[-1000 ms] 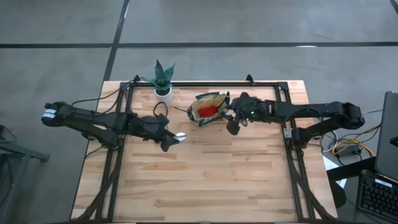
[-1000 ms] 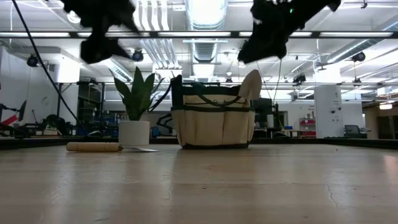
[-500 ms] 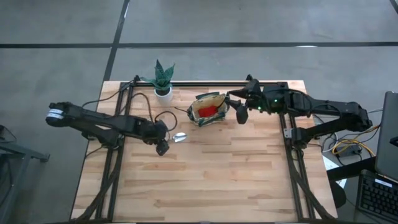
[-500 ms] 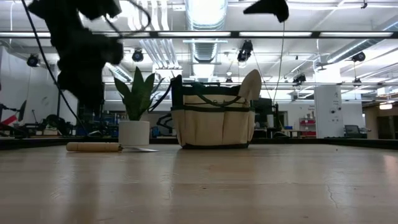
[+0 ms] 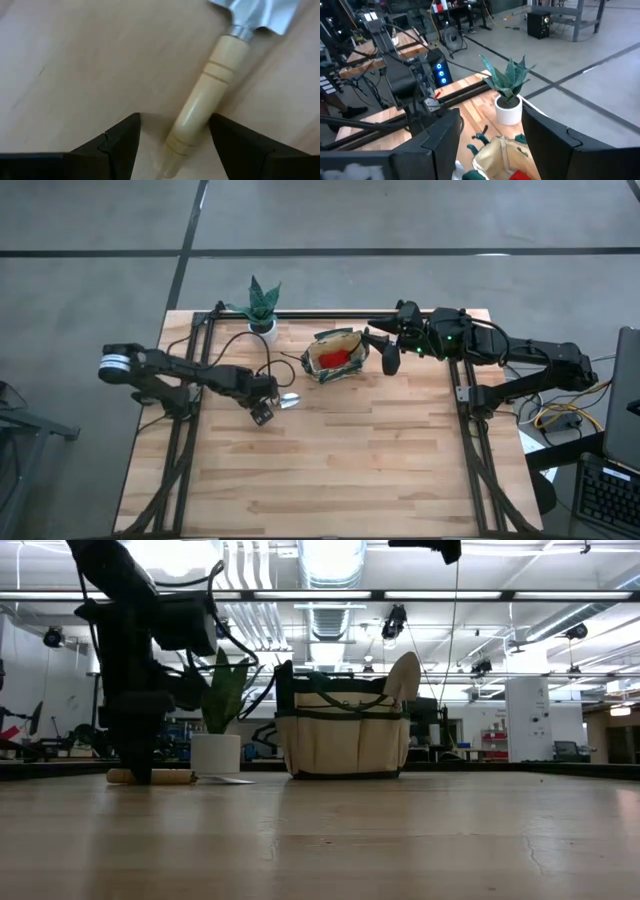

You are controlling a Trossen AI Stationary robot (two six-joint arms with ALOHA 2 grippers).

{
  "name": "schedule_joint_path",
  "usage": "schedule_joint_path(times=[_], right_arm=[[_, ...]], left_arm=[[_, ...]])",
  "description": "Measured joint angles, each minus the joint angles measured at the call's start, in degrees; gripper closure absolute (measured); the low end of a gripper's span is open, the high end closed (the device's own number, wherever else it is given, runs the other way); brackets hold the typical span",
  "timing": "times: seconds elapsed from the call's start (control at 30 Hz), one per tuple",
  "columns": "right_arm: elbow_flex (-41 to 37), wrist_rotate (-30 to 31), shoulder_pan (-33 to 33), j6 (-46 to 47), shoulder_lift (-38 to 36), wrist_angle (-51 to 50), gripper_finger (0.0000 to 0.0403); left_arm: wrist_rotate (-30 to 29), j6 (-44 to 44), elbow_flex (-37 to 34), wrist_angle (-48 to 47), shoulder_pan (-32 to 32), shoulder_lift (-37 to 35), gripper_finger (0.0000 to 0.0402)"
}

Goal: Pick & Place Garden tools in Gardening bag
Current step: Put the brown trowel into the white bag

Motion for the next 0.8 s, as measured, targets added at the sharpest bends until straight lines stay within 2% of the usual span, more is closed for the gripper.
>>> schedule_joint_path(times=[0.17, 0.33, 0.43, 0.67, 0.8], right_arm=[[-0.47, -0.42, 0.14, 1.83, 0.02, -0.29, 0.0207], [-0.51, -0.66, 1.01, 2.18, 0.0, -0.22, 0.0213], [-0.51, -1.88, 1.16, 2.23, 0.0, -0.17, 0.0217], [-0.53, -2.01, 1.29, 3.24, 0.0, -0.28, 0.0225], [-0.54, -3.68, 1.38, 4.03, 0.0, -0.15, 0.0229]], left_arm=[[1.83, 1.62, 0.35, 0.52, 0.12, 2.33, 0.0205], [3.18, 0.65, 0.38, 1.18, 0.19, 1.09, 0.0293], [7.39, -0.06, 0.41, 2.29, 0.03, -0.81, 0.0338], [17.31, -2.36, 1.38, 9.62, -0.76, -6.53, 0.0339], [25.67, -6.85, 1.45, 19.74, -0.76, -10.28, 0.0339]])
